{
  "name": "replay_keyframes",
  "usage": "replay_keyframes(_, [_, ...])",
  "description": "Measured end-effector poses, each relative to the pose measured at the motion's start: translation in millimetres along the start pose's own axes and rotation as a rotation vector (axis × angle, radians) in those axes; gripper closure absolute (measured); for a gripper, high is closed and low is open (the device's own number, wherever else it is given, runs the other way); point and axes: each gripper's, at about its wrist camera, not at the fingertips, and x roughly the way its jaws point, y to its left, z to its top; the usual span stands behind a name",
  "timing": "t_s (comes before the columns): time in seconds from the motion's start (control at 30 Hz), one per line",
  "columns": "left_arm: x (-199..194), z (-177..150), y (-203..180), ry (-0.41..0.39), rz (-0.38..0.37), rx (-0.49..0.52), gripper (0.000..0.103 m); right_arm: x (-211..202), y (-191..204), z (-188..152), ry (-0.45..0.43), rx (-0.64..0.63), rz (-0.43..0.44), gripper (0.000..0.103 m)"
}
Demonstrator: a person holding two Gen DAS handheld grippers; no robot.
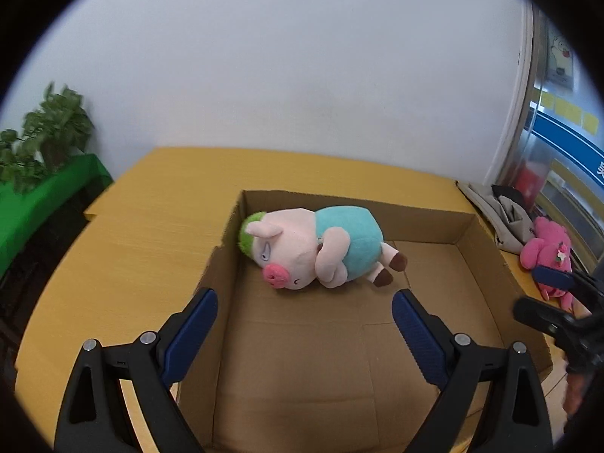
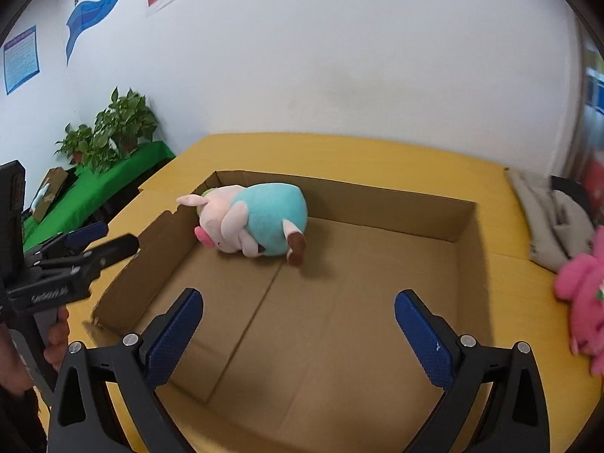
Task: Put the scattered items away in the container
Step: 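Move the right tool toward the black sunglasses on the table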
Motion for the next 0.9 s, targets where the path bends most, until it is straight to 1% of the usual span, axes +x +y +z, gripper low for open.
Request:
replay_keyframes(0.1, [-42, -17, -17, -0.036, -0.041, -0.004, 0.009, -50, -2, -29, -0.041, 0.031, -0.041, 0.000])
replay_keyframes(0.23, [-86, -42, -49, -0.071, -0.074, 0.060, 0.009, -93, 3, -58, -0.070, 0.027, -0.121, 0.000])
replay_keyframes(0.33, [-111, -63, -67, -0.083, -0.130, 0.113, 0.009, -112, 10, -79, -0.082, 0.028, -0.133, 0.000])
replay_keyframes(0.37, [-118, -70, -73, -0.088, -0.137, 0.118, 0.009, -117, 12, -85, -0.084, 0.024, -0.134, 0.000])
replay_keyframes(0.53, [-135, -96, -89, -0.067, -0.146, 0.130, 0.009, -134, 20, -109, -0.080, -0.003, -0.132, 0.000])
replay_keyframes(0.63, [-141, -107, -92, -0.046, -0.183, 0.137, 0.009, -143, 17, -121, -0.085, 0.006, -0.127, 0.000])
replay_keyframes(0.7, [-142, -115, -91, -0.021, -0.214, 0.135, 0.009, -149, 14, -130, -0.084, 0.016, -0.102, 0.000])
replay_keyframes(0.77, [-138, -126, -87, 0.020, -0.209, 0.128, 0.009, -152, 12, -144, -0.062, 0.022, -0.062, 0.000])
replay_keyframes(0.83, [-134, -138, -82, 0.058, -0.204, 0.117, 0.009, -149, 14, -162, -0.021, 0.014, -0.025, 0.000])
replay_keyframes(0.9, [-128, -151, -77, 0.099, -0.215, 0.102, 0.009, -141, 21, -181, 0.026, -0.008, 0.007, 0.000])
